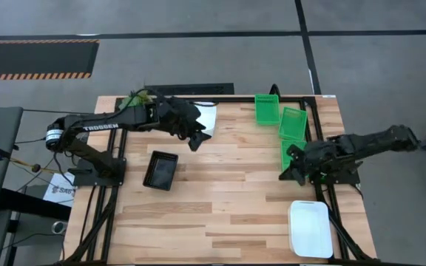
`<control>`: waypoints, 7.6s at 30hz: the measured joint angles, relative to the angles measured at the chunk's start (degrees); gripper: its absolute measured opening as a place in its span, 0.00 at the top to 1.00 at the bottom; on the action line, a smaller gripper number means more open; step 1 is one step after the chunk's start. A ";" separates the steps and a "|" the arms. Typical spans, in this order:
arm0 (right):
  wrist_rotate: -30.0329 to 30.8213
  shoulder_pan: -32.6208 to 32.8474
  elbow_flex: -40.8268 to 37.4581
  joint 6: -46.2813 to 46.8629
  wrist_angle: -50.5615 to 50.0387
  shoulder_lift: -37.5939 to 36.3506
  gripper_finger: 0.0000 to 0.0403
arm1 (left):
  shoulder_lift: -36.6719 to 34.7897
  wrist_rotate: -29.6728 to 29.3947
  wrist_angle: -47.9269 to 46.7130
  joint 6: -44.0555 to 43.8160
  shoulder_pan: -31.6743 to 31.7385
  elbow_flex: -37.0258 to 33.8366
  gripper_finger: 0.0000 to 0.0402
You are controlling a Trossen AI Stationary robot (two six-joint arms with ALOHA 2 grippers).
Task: Stack baskets by color
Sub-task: Stack the bottom white bin on top of the white bins
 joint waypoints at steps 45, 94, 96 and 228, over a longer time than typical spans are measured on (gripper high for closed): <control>15.17 12.65 23.55 11.95 -5.77 60.96 0.76 | 0.00 -3.07 -2.01 2.99 -4.22 -0.02 0.42; 25.92 31.62 44.81 18.48 -24.48 61.63 0.76 | 34.81 -0.19 -0.52 40.93 -12.74 16.98 0.27; 25.93 31.81 44.88 18.85 -24.38 61.73 0.76 | 36.90 -0.44 -2.20 42.01 -12.57 18.55 0.27; 36.17 34.87 44.75 25.33 -23.22 61.79 0.76 | 6.57 -15.17 -12.67 -22.60 22.11 -11.08 1.00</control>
